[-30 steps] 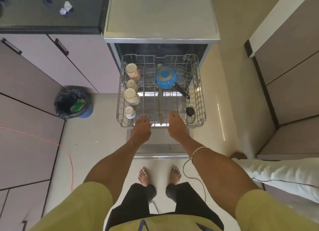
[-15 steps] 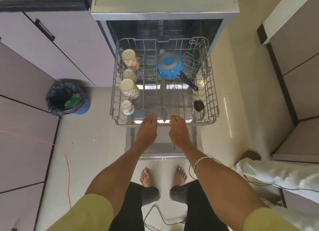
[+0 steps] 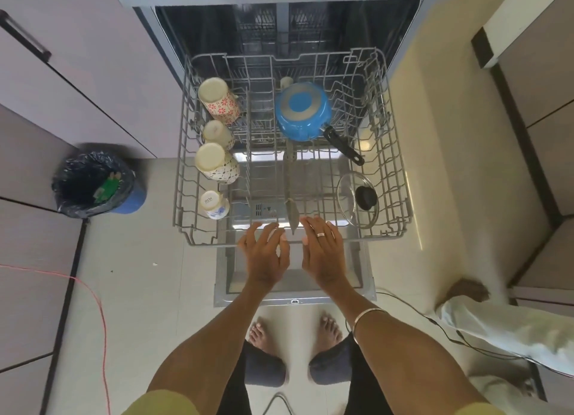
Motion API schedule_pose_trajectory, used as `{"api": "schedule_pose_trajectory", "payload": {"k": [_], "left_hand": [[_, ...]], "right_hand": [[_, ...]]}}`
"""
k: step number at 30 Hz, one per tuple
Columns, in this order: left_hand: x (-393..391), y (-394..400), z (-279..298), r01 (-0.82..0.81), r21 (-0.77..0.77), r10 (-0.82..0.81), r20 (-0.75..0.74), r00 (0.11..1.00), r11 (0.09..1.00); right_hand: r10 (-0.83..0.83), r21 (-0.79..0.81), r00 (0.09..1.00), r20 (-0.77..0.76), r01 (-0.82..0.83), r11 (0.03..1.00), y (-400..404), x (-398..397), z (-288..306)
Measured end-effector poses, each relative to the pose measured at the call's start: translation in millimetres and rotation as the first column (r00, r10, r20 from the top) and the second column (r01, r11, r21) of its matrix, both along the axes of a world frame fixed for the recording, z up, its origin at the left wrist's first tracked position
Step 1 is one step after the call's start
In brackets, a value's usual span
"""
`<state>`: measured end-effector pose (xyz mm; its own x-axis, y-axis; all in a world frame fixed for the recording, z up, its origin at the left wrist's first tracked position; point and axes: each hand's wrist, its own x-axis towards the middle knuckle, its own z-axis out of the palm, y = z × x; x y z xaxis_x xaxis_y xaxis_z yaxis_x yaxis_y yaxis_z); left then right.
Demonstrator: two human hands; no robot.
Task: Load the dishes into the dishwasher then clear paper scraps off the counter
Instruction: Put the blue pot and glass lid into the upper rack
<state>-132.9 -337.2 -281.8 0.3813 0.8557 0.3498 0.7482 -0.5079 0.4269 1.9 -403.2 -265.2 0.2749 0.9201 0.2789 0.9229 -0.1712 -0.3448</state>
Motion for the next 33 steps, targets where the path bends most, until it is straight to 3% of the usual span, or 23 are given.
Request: {"api": "schedule_pose_trajectory", "payload": {"k": [5,13,19,24,33], "left_hand": [[2.5,10.8,-14.9,0.049,0.217,-0.048,-0.008,0.999,0.975],[19.5,62.6,-3.0,0.027,0.246,-0.028,0.003,1.000,0.969],[46.0,102.7,-14.3,-0.018,0.283,0.001,0.061,0.998,0.959],[69.2,132.5,-40.2,-0.126,0.457,0.031,0.210,0.977,0.881],[101.7,179.3,-55.7,-0.319,0.691,0.037,0.391,0.920,0.649]], "right_hand": [[0.053,0.059,0.996,0.071,-0.058,0.997,8.5,14.8,-3.8],[0.050,0.084,0.998,0.044,-0.054,0.995,56.0,28.3,5.8],[0.054,0.214,0.995,0.080,-0.070,0.974,100.4,51.2,-4.4],[-0.016,0.436,0.988,0.154,-0.053,0.899,131.6,61.4,-30.6],[-0.173,0.754,0.952,0.251,-0.080,0.652,181.5,77.9,-56.5]]}}
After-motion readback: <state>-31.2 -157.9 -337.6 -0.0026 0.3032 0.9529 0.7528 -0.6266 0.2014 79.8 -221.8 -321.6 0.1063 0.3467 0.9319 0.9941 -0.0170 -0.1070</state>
